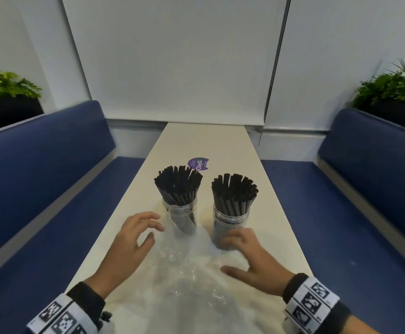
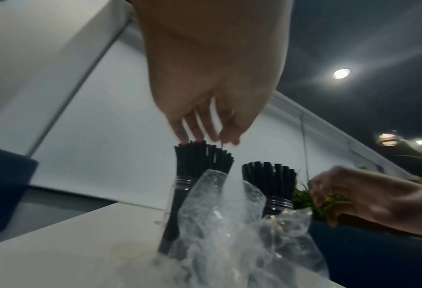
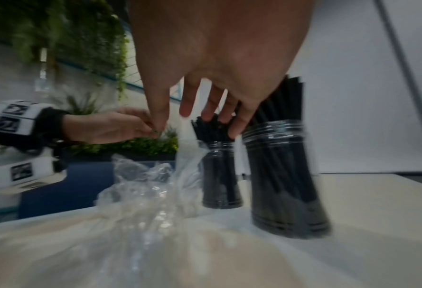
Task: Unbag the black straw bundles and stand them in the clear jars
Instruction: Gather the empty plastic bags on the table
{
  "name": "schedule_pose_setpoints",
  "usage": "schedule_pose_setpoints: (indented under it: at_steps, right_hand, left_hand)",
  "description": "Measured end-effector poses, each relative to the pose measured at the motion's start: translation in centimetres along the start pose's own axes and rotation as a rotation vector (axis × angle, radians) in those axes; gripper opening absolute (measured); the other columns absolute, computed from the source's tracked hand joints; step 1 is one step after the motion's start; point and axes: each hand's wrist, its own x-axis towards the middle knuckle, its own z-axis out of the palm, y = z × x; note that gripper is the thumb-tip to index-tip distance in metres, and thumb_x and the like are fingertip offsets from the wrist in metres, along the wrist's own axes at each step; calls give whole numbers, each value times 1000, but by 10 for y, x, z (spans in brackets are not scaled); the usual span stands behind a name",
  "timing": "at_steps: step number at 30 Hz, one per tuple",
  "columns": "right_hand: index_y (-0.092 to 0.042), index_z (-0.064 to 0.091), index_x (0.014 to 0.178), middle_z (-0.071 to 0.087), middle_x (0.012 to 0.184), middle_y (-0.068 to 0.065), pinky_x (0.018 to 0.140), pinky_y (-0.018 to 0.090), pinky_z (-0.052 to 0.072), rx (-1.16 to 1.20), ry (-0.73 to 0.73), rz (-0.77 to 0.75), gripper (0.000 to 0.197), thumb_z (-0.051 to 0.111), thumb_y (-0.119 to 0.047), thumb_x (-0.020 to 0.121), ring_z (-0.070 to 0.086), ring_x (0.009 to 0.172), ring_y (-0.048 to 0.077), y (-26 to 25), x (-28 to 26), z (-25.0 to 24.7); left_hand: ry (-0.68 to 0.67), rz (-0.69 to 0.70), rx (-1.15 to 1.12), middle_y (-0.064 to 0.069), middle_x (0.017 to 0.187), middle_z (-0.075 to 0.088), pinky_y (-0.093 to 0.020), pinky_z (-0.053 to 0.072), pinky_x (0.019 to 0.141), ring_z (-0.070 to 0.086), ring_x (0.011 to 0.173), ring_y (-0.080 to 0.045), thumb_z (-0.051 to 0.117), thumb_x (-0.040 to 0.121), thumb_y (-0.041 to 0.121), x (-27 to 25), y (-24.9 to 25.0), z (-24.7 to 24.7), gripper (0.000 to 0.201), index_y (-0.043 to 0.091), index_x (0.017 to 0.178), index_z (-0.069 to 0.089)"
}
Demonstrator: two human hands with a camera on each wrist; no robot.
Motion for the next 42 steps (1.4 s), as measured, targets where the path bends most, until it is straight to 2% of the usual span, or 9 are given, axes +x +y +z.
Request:
schedule_pose_setpoints:
  at_steps: [5,9,13,16,20,26,33,38,42]
  right_hand:
    - [-49,20,135,4,153,-1,112,49,24,-73,-415,36,78,70,-38,75,6,137,25,-27,28,46]
    - [-50,4,138,-11,155,3,108,61,26,-128,-659,148,105,79,-24,68,5,138,37,-35,37,72]
    - [-29,17,143,14,152,11,108,51,29,-238,-758,149,93,73,-10,72,23,131,36,-35,30,81]
    - [-8,44,131,42,134,21,101,41,35,-224,-653,144,53,58,0,80,42,121,36,-36,24,74]
    - [-5,63,106,59,113,15,92,35,43,-108,-167,233,24,51,-9,85,55,105,29,-32,22,42]
    - [-19,67,91,25,138,-12,104,22,15,179,-42,124,17,70,-28,77,17,127,6,-68,39,2]
    - [-19,47,70,51,71,-8,66,18,41,644,67,172,28,67,-2,78,48,64,-2,-95,57,17]
    - [-15,41,81,50,74,-9,56,11,40,539,333,214,27,65,-4,79,46,65,2,-106,69,12]
    - [-18,36,94,54,91,-1,65,11,39,388,323,105,30,59,-4,82,52,79,10,-136,72,30]
  left_hand:
    - [-418,-369,50,1,157,7,-42,25,114,14,143,-28,72,75,40,-16,-33,6,67,72,115,28]
    - [-629,-498,124,-7,158,-6,-38,28,113,18,142,-33,76,70,41,-25,-40,32,94,51,140,14]
    - [-671,-465,393,-6,152,19,-34,34,108,33,130,-33,64,82,27,-33,-40,52,80,31,146,15]
    - [-618,-517,331,-8,134,43,-26,40,96,47,121,-25,64,80,18,-31,-39,47,59,13,134,41]
    - [-447,-504,275,-7,109,65,-21,41,75,60,99,-22,63,80,16,-27,-35,22,26,11,105,65]
    - [-236,-343,-28,7,80,62,-9,38,63,55,75,-8,72,78,29,-23,17,-5,9,25,83,65]
    - [-199,-444,-597,2,100,72,-22,46,83,63,93,-11,64,86,18,-30,56,-23,17,21,101,71]
    - [4,-401,-441,19,122,50,-11,42,84,53,98,10,57,82,46,-51,68,-43,32,42,114,61]
    - [-23,-519,-732,5,112,66,-37,47,100,65,97,-8,57,75,66,-71,81,-52,50,40,117,60]
